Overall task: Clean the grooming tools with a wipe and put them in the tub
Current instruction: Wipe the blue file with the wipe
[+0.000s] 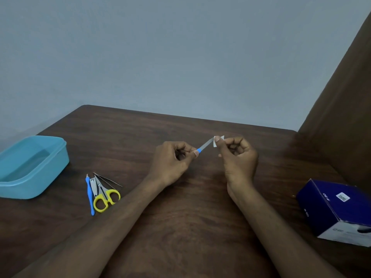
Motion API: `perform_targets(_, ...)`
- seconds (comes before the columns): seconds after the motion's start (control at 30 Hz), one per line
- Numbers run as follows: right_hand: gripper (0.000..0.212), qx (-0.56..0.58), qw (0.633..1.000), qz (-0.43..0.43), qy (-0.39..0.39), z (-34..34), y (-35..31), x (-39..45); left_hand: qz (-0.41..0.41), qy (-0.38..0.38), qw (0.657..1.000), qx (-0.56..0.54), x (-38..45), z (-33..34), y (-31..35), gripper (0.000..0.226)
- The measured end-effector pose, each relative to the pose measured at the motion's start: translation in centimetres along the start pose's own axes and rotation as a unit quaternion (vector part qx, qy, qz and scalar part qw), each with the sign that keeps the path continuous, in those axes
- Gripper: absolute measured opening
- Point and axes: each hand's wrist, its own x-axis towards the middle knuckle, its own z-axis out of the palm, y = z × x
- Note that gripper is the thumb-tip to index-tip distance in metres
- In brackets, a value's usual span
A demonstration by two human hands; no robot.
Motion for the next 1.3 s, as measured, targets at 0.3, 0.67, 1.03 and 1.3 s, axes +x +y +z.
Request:
perform_targets(0.3,0.024,0.023,0.999,0.028,0.04,0.0,0.4,0.3,-0.001,0.003,1.0,-0.028,0.1,-0.2,0.1,0.012)
perform_targets(0.67,0.026,0.001,0.998,0.028,0.059,-0.2,0.6,0.5,-0.002,0.013,0.999,0.031,0.1,-0.1,-0.4,0.014)
perform_targets(1.03,0.027,0.006,0.998,0.024,0.055,-0.3,0.7,0.6,-0.009,0.005,0.999,0.039,0.0,-0.1,-0.3,0.013)
perform_targets(1.3,0.027,-0.038,0.999,0.022,0.025,0.0,0.9,0.3,0.0,-0.014,1.0,0.009,-0.1,-0.2,-0.1,0.012)
